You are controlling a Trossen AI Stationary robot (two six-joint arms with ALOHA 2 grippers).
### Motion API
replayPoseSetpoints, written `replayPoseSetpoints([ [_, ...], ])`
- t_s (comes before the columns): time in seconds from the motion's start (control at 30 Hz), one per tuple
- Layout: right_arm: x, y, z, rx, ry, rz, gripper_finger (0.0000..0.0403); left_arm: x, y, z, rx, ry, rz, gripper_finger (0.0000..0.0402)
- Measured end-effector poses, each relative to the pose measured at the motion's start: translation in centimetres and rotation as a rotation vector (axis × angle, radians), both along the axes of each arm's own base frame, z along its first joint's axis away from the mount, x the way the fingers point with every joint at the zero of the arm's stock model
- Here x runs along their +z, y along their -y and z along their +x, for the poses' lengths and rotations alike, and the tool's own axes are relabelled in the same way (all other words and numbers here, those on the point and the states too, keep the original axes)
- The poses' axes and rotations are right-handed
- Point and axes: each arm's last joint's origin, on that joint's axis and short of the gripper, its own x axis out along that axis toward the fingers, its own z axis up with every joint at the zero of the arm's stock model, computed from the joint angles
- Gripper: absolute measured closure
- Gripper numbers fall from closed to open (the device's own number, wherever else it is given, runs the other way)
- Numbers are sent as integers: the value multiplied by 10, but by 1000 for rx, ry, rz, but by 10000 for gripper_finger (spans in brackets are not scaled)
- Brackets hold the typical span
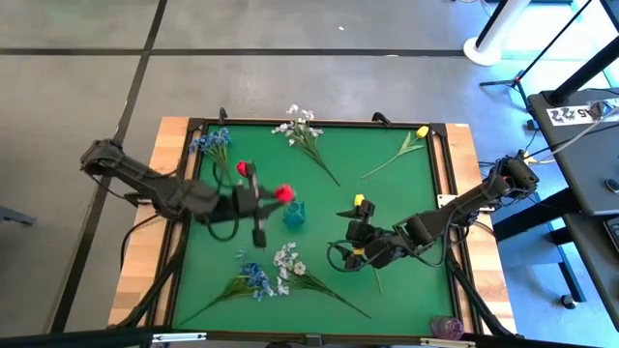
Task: Sort flowers into vase by color
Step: Put the red flower into the blue vase
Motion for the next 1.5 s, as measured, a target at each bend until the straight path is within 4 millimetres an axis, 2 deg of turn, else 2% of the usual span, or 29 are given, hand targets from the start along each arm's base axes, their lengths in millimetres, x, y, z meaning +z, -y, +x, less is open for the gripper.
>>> replayPoseSetpoints([
  [0.13,0,0,0,0,0,1,15,33,-17,0,42,14,9,396],
  [0.23,0,0,0,0,1,2,15,45,-29,-3,75,-33,-44,396],
  [0.4,0,0,0,-1,1,3,15,27,-36,-1,83,-156,-150,395],
  [0.63,0,0,0,0,1,4,15,7,-37,10,98,-144,-150,395],
  [0.97,-1,0,0,-7,-3,11,15,20,-38,10,85,-53,-153,395],
  [1.4,-2,1,-1,-7,-20,16,15,9,-38,10,105,-126,-244,395],
  [1.5,-2,1,-1,-7,-20,16,15,1,-36,15,115,-171,-249,387],
])
